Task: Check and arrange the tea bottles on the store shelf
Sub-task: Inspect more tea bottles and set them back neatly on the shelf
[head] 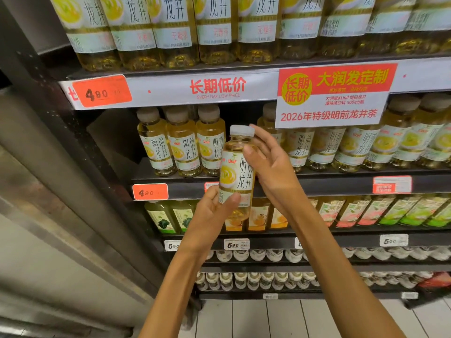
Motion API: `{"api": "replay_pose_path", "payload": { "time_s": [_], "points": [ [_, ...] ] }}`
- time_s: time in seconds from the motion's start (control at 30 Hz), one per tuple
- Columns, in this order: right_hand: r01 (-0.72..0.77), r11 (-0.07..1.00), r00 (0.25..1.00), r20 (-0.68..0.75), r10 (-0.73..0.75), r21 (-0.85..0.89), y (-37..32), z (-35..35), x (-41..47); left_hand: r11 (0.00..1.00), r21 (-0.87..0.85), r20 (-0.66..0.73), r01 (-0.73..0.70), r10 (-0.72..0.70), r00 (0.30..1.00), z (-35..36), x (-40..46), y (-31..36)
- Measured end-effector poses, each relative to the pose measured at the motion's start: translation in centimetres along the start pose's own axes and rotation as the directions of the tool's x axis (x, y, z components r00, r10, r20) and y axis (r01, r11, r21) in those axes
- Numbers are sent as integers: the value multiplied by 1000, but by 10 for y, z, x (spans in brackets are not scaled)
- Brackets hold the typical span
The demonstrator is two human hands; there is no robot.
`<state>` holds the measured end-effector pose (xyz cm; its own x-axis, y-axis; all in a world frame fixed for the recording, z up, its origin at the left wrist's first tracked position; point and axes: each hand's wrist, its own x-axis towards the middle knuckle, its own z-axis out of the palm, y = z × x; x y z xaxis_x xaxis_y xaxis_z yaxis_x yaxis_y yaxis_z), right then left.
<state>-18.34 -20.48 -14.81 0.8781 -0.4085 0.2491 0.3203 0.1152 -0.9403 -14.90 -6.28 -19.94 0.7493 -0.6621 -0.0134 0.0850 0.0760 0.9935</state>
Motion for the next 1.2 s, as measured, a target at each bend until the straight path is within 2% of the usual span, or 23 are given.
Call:
{"api": "replay_pose_path", "payload": {
  "time_s": [0.1, 0.17, 0.23, 0.4, 0.53, 0.67, 0.73, 0.83, 0.97, 1.13, 1.2],
  "points": [
    [85, 974, 996, -19, -91, -208, 3, -2, -3, 997, 12, -79, -76, 77, 994, 1, 10, -6],
    [119, 959, 993, 20, -118, -256, 4, -2, -6, 991, 56, -115, -122, 128, 985, 1, 18, -7],
    [138, 945, 989, -1, -145, -296, 6, -1, -5, 983, 97, -116, -154, 165, 979, 2, 26, -6],
    [149, 957, 965, -173, -195, -248, 12, 2, 0, 954, 239, -188, -180, 228, 955, 11, 44, -9],
    [172, 954, 941, -244, -233, -247, 21, 1, 4, 941, 282, -295, -186, 270, 917, 17, 53, -14],
    [209, 925, 913, -275, -301, -317, 28, 1, 4, 875, 448, -352, -182, 360, 864, 24, 56, -20],
    [238, 882, 895, -262, -362, -406, 30, 2, 5, 811, 551, -353, -195, 439, 827, 28, 56, -25],
    [275, 763, 851, -222, -477, -586, 30, 4, 8, 805, 554, -395, -211, 477, 785, 33, 54, -29],
    [245, 598, 812, -176, -557, -763, 27, 4, 11, 754, 619, -401, -221, 545, 737, 37, 60, -34],
    [236, 554, 802, -162, -575, -798, 26, -1, 14, 768, 621, -462, -156, 520, 719, 43, 68, -34],
    [221, 480, 781, -141, -608, -849, 28, -2, 16, 770, 623, -485, -133, 515, 707, 45, 71, -35]
  ]
}}
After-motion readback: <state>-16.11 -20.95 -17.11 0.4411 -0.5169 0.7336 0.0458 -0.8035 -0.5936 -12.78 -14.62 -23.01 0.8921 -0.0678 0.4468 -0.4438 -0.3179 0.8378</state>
